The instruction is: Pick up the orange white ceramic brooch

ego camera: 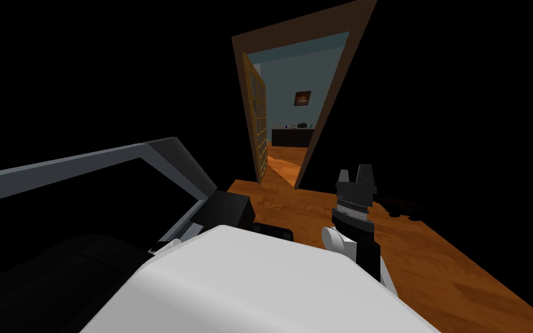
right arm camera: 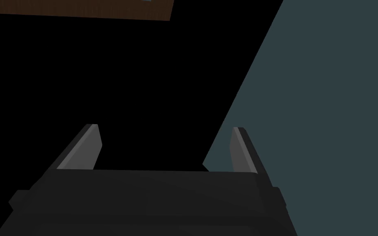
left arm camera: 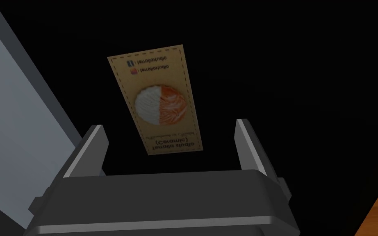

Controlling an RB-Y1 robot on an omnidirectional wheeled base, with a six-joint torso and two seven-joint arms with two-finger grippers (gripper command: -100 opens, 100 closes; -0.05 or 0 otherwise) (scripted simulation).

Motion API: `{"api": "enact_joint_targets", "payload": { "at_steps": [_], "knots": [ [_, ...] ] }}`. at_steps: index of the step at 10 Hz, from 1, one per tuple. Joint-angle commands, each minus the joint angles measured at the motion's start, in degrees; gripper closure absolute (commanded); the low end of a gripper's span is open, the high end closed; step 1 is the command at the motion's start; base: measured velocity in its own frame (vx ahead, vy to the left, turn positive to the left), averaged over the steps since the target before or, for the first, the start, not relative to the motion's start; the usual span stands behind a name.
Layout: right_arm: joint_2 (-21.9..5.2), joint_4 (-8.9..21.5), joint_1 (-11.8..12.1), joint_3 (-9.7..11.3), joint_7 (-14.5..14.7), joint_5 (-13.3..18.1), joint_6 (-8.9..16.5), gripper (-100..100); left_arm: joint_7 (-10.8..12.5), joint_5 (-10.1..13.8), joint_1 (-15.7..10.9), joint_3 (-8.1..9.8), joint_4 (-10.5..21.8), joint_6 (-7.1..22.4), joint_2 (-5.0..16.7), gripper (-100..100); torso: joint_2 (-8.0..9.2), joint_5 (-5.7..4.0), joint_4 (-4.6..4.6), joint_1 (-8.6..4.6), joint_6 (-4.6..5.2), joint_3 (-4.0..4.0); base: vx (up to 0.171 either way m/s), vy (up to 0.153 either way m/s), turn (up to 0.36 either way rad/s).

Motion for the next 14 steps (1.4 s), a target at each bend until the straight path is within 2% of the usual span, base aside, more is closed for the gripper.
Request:
{"api": "enact_joint_targets", "payload": {
  "at_steps": [1, 2, 3, 4, 5, 8, 9, 10, 14],
  "knots": [
    [0.0, 0.0, 0.0, 0.0, 0.0, 0.0, 0.0, 0, -0.44, 1.86, -0.72, 0.1, 1.85, 1.85, 0.03, -100, 0.0, 0.0, 0.0, 0.0, 0.0, 0.0, -0.006, 0.06, -0.172],
    [0.0, 0.0, 0.01, 0.0, 0.0, 0.0, 0.0, 0, -0.57, 2.92, -1.05, 0.08, 2.83, 2.93, -0.09, -100, -0.02, -0.01, -0.01, -0.05, -0.03, -0.01, -0.007, 0.057, -0.144],
    [0.0, 0.0, 0.01, 0.0, 0.0, 0.0, 0.0, 0, -0.4, 2.15, -0.85, 0.03, 2.13, 2.11, -0.05, -100, -0.02, -0.02, -0.01, -0.08, -0.03, -0.01, -0.004, 0.028, -0.032],
    [0.0, 0.0, 0.01, 0.0, 0.0, 0.0, 0.0, 0, -0.28, 2.21, -0.85, 0.02, 2.13, 2.36, -0.05, 0, -0.03, -0.04, -0.01, -0.19, -0.06, -0.02, -0.001, 0.006, 0.004],
    [0.01, 0.0, 0.01, 0.0, 0.0, 0.0, 0.0, 0, -0.66, 0.78, -1.79, 0.23, 3.26, 1.12, -1.75, -100, -0.04, -0.06, -0.02, -0.27, -0.06, -0.03, -0.004, 0.034, 0.044],
    [0.0, 0.0, 0.01, 0.0, 0.0, 0.0, 0.0, 0, -1.2, -1.36, -3.2, 0.55, 4.94, -0.7, -4.31, -100, -0.04, -0.02, -0.02, -0.17, -0.04, -0.03, -0.003, 0.036, -0.001],
    [0.01, 0.0, 0.01, 0.0, 0.0, 0.0, 0.0, 0, -2.15, -0.51, -3.21, 0.69, 5.44, -0.43, -3.93, -100, -0.03, -0.06, -0.01, -0.28, -0.05, -0.02, 0.0, 0.0, 0.0],
    [0.01, 0.0, 0.01, 0.0, 0.0, 0.0, 0.0, 0, -2.01, -0.63, -3.19, 0.67, 5.35, -0.53, -3.99, 100, -0.04, -0.07, -0.02, -0.32, -0.05, -0.03, 0.0, 0.0, 0.0],
    [0.01, 0.0, 0.01, 0.0, 0.0, 0.0, 0.0, 0, -1.96, -0.59, -3.18, 0.71, 5.38, -0.53, -3.98, 100, -0.05, -0.07, -0.02, -0.33, -0.02, -0.03, 0.0, 0.0, 0.0]
  ]
}}
